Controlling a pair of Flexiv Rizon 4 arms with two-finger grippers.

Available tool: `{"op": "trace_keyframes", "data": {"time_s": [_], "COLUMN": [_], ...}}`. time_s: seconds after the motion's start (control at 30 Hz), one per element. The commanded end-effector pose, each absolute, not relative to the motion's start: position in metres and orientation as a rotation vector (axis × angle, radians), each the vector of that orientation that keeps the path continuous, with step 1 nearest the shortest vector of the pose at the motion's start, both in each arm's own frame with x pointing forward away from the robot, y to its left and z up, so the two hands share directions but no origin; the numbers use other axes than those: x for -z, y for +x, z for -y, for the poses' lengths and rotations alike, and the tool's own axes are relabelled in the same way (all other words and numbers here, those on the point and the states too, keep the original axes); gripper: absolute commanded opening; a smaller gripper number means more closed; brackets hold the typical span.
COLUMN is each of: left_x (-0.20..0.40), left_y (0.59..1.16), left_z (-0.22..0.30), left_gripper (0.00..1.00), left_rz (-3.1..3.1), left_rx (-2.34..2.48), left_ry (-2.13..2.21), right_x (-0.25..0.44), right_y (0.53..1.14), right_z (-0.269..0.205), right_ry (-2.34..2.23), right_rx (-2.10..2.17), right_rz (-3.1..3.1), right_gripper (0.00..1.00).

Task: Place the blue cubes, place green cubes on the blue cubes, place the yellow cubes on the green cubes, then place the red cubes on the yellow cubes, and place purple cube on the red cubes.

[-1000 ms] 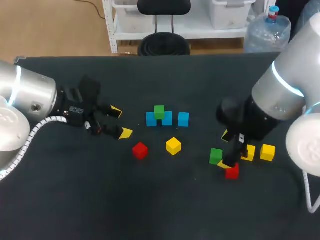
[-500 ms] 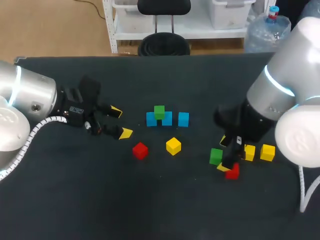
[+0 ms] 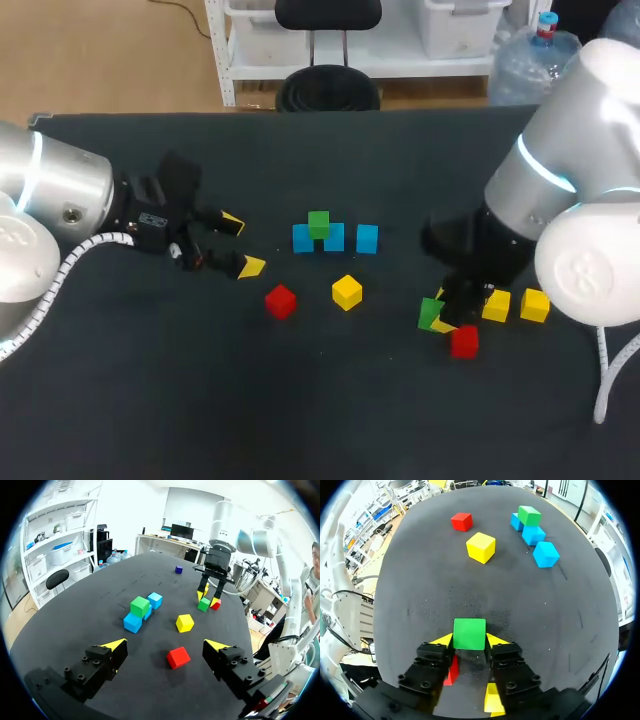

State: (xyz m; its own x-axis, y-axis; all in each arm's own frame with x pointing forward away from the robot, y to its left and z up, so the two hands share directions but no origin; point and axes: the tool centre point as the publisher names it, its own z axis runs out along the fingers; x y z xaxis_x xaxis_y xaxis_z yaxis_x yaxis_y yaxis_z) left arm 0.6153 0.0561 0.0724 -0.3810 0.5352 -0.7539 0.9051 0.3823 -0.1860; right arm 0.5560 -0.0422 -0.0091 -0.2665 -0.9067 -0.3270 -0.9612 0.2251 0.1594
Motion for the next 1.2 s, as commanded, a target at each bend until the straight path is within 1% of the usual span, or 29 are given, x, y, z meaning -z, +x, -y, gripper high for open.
{"op": "trace_keyframes", "data": {"time_s": [0.03,0.07,0.33,0.53,0.83,1.2], "left_x": [-0.071,-0.071,-0.071,-0.071,-0.071,-0.071], "left_y": [0.614,0.614,0.614,0.614,0.614,0.614], "left_z": [-0.057,-0.057,-0.057,-0.057,-0.057,-0.057], "left_gripper": [1.0,1.0,1.0,1.0,1.0,1.0], "left_rz": [-2.041,-2.041,-2.041,-2.041,-2.041,-2.041], "left_rx": [0.805,0.805,0.805,0.805,0.805,0.805], "left_ry": [1.23,1.23,1.23,1.23,1.23,1.23], "right_x": [0.008,0.007,-0.005,-0.028,-0.069,-0.084], "right_y": [0.555,0.555,0.553,0.555,0.585,0.624], "right_z": [0.043,0.043,0.041,0.038,0.028,0.011], "right_ry": [-1.791,-1.79,-1.807,-1.842,-1.909,-1.85], "right_rx": [-0.497,-0.495,-0.483,-0.463,-0.395,-0.347], "right_rz": [-2.323,-2.323,-2.292,-2.258,-2.207,-2.196], "right_gripper": [0.02,0.0,0.0,0.0,0.0,0.0]}}
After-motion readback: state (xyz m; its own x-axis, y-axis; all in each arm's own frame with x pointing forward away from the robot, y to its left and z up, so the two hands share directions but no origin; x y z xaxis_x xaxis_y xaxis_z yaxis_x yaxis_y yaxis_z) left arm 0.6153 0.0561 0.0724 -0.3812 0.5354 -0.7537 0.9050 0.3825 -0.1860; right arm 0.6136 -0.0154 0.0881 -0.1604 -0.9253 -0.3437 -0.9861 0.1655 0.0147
